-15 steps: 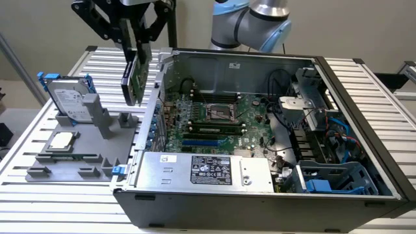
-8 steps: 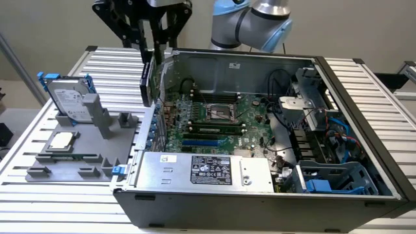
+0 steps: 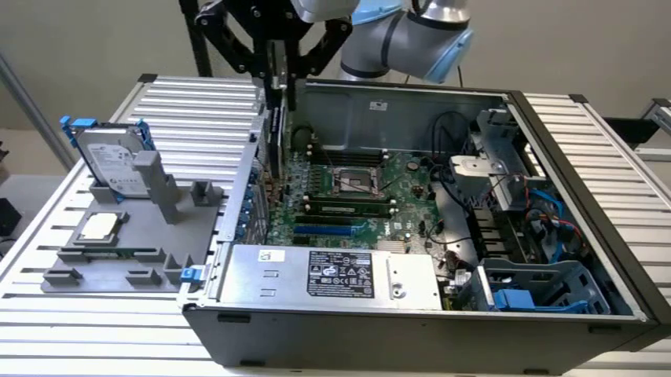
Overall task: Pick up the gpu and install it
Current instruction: 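Pick up the gpu and move the gpu toward the slot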
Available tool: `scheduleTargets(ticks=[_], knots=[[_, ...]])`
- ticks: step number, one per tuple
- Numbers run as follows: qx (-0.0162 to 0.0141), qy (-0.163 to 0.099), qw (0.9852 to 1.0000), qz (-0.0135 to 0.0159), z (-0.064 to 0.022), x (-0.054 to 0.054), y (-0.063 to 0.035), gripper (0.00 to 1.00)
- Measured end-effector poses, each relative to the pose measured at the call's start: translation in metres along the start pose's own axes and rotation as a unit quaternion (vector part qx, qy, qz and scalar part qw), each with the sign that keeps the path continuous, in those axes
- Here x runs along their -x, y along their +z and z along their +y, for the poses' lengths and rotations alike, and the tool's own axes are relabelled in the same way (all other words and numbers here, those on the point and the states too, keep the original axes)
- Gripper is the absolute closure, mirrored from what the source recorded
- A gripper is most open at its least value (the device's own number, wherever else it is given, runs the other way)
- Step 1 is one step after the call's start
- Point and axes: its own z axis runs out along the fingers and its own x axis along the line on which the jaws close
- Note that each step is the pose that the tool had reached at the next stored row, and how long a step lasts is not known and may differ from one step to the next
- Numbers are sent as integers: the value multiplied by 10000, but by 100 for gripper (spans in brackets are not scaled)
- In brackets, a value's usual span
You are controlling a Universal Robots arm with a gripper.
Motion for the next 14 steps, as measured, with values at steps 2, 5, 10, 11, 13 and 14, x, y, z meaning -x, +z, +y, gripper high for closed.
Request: scheduleTargets(ticks=[2,5,10,11,13,14], knots=[[-6,0,10000,0,-4,90,27,100],[-16,0,10000,1,-10,227,69,100],[-36,0,10000,1,-19,457,138,100],[-44,0,10000,1,-19,502,149,100],[-75,0,10000,3,-10,591,168,100],[-95,0,10000,3,1,624,178,100]])
